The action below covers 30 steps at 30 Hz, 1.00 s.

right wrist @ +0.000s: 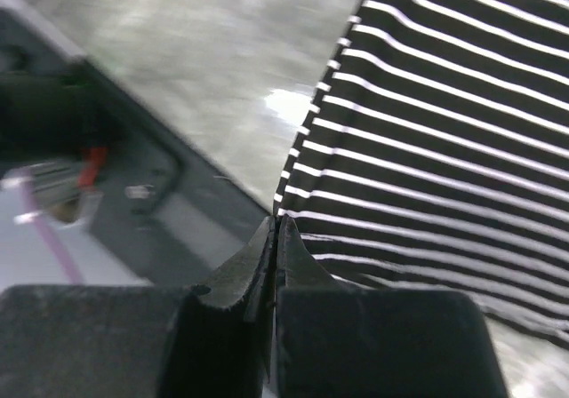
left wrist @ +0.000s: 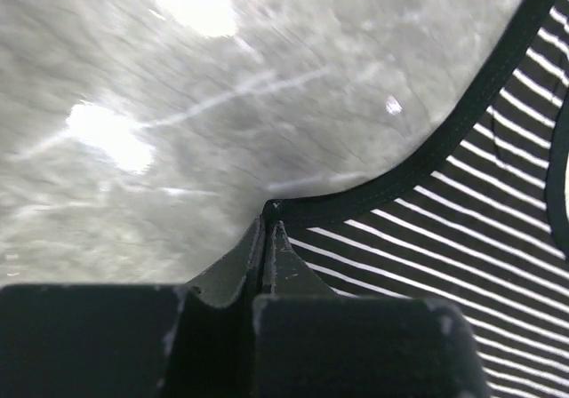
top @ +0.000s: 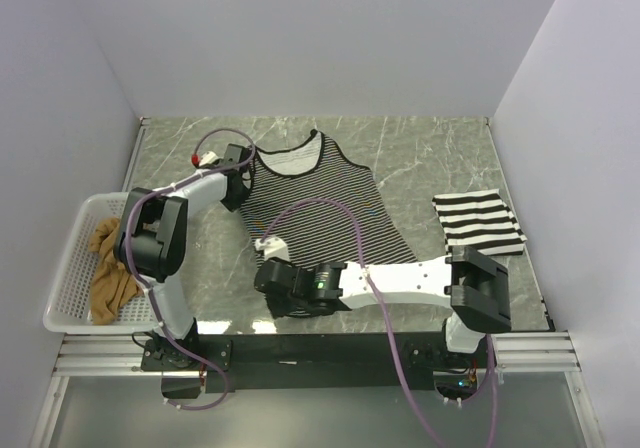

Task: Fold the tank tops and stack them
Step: Fold the tank top

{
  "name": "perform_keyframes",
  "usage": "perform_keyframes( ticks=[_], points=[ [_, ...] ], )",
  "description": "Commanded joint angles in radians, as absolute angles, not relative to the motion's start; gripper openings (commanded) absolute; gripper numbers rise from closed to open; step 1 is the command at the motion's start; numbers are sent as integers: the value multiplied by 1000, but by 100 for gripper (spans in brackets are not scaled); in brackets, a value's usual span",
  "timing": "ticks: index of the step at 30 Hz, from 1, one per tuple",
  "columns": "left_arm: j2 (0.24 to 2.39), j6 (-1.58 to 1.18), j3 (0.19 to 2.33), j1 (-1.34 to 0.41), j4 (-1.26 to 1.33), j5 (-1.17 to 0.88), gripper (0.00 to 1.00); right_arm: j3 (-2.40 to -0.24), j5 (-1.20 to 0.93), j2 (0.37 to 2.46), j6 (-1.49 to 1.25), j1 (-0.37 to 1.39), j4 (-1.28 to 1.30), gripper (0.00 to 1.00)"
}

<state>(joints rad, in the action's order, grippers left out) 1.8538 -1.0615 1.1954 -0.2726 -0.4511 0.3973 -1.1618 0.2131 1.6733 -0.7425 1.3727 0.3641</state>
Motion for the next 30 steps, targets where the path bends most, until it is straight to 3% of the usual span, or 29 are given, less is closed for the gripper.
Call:
perform_keyframes(
  ticks=[1, 7, 22, 30],
  points=[
    [1789, -1026, 1268, -250, -540, 485, 1, -1259, 115, 1710, -736, 1393, 295, 0],
    [1776, -996, 1321, -252, -571, 499, 0, -1243, 129, 1677, -741, 1373, 287, 0],
    [1989, -1008, 1632, -434, -667, 486, 1, -754, 193, 1378, -877, 1241, 161, 0],
    [2101, -1029, 1789, -517, -713, 497, 1, -637, 252, 1282, -946, 1232, 156, 0]
  ],
)
